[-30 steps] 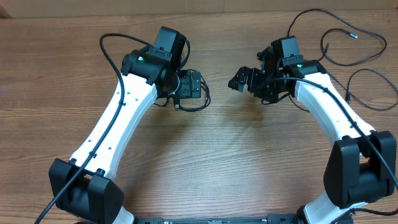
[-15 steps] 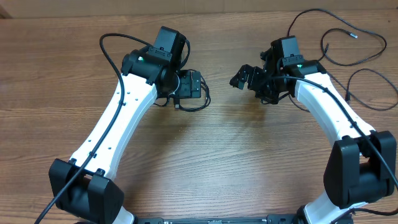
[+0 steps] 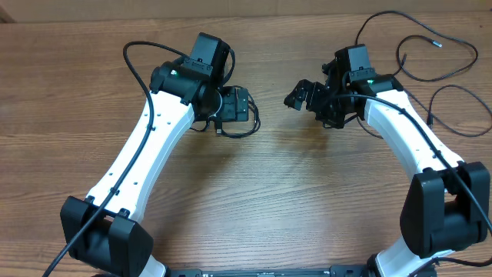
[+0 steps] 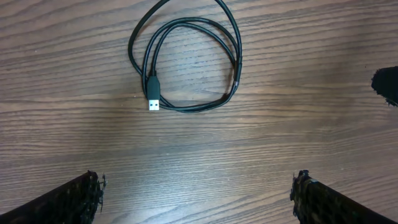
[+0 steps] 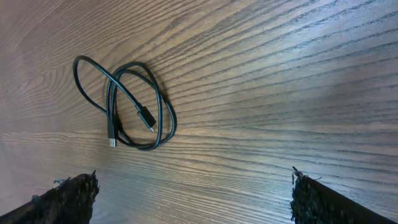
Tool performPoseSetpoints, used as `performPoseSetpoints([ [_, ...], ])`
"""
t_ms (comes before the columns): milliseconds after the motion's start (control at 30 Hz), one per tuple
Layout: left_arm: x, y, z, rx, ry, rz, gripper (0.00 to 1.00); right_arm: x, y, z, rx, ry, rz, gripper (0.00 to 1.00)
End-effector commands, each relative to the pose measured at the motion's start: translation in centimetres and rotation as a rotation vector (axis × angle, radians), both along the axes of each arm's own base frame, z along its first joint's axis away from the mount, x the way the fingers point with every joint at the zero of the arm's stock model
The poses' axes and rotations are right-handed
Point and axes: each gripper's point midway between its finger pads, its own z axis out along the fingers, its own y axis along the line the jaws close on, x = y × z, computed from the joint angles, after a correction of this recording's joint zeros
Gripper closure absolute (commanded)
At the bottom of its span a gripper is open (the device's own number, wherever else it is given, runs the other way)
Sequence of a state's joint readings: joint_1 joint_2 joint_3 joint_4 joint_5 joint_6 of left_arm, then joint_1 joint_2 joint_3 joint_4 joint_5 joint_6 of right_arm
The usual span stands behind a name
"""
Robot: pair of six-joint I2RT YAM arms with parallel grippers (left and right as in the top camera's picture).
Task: Untangle cables
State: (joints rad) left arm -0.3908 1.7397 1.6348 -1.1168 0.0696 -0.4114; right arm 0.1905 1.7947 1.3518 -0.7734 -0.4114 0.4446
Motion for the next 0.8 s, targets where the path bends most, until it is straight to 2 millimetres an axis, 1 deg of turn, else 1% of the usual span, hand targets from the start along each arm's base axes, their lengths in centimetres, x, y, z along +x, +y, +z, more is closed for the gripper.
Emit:
performPoseSetpoints([
  [0,0.2,0.1,-0.2,0.021,-0.006,-0.018,0.01,0.2,-0.1,-0.2,-0.004,-0.005,-0.007,0.0],
  [167,0.2,0.1,-0.2,0.02,-0.006,-0.018,0.0,0.9,0.0,0.1,0.003,-0.037,-0.007,0.0],
  [333,0.5,-0.1,-0.1,0.006,-0.018,-0.008,0.01,0.7,0.0,0.0,0.002,-0.028,-0.007,0.0],
  [467,0.5,-1.0,0.1,-0.057,0.0,0.035,0.0,0.6,0.1,0.0,0.008,-0.025,-0.004,0.0],
  [600,0.3,-1.3,0.1,-0.089,0.02,0.072,0.01,0.9,0.2,0.2,0.01,-0.039,-0.004,0.0],
  [667,0.3,-1.0,0.1,-0.07,0.014,0.067,0.0,1.0,0.2,0.2,0.012,-0.043,-0.004,0.0],
  [767,1.0,0.6,0.0,-0.037,0.003,0.127,0.01,1.0,0.2,0.2,0.012,-0.042,-0.003,0.0],
])
